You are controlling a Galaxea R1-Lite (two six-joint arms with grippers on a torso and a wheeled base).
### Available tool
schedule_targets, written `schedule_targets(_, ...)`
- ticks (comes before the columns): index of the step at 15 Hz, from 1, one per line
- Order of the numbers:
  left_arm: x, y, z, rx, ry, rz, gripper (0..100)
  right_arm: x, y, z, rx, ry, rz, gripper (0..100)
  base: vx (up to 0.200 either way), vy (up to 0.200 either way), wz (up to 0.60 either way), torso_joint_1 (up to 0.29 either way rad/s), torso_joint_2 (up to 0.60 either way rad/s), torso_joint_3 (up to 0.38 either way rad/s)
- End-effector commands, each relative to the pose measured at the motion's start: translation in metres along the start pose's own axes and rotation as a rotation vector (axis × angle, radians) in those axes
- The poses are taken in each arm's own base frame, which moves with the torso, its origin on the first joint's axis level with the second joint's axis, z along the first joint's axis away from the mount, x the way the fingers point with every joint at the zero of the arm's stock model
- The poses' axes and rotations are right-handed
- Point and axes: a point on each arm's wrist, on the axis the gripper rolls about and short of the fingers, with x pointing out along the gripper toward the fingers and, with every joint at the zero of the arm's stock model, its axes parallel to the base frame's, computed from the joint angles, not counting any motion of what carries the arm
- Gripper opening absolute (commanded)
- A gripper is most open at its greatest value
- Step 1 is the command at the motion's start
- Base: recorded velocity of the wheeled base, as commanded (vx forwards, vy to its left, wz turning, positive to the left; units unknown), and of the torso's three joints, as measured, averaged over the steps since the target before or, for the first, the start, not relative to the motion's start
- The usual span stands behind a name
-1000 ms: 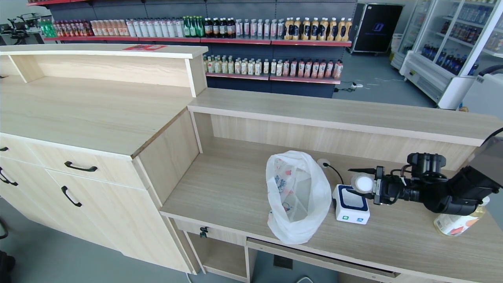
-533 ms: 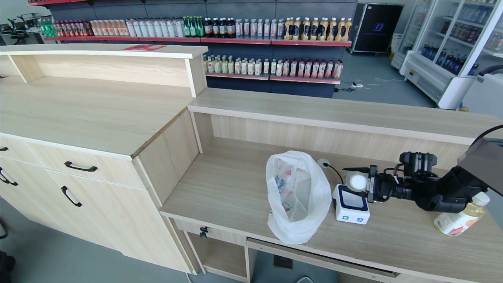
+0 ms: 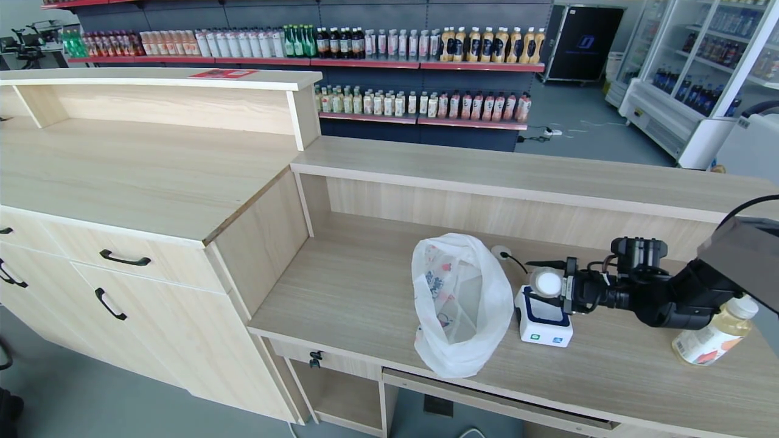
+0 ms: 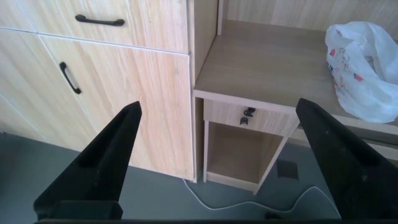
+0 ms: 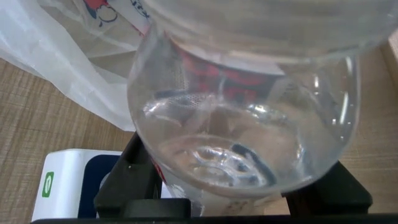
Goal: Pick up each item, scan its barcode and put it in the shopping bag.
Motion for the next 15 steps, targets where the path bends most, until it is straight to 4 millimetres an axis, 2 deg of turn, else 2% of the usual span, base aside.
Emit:
schedule_targets(1,0.0,0.0,0.0,0.0,-0.001,0.0,100,0.002,0.005,-0.002,0.021,0.0,0.009,0,0.0,0.0,0.0,0.0,0.0,0.0)
schedule_targets(6,0.0,0.0,0.0,0.0,-0.001,0.0,100,0.008,0.005,-0.002,0.037,-0.01,0.008,0,0.0,0.0,0.0,0.0,0.0,0.0)
schedule_targets(8,0.0,0.0,0.0,0.0,-0.001,0.0,100,0.001,-0.024,0.011,0.03,-0.021,-0.062,0,0.0,0.0,0.0,0.0,0.0,0.0)
schedule_targets(10,0.0,0.0,0.0,0.0,-0.001,0.0,100,-0.016,-0.059,0.039,0.156,-0.048,-0.136,0,0.0,0.0,0.0,0.0,0.0,0.0)
schedule_targets(11,0.0,0.0,0.0,0.0,-0.001,0.0,100,-0.023,-0.07,0.048,0.2,-0.058,-0.156,0,0.0,0.0,0.0,0.0,0.0,0.0)
schedule_targets(12,0.0,0.0,0.0,0.0,-0.001,0.0,100,-0.041,-0.092,0.068,0.28,-0.072,-0.2,0,0.0,0.0,0.0,0.0,0.0,0.0)
schedule_targets(13,0.0,0.0,0.0,0.0,-0.001,0.0,100,-0.06,-0.101,0.078,0.338,-0.061,-0.237,0,0.0,0.0,0.0,0.0,0.0,0.0)
schedule_targets(15,0.0,0.0,0.0,0.0,-0.001,0.0,100,-0.091,-0.096,0.088,0.474,-0.008,-0.284,0,0.0,0.0,0.0,0.0,0.0,0.0)
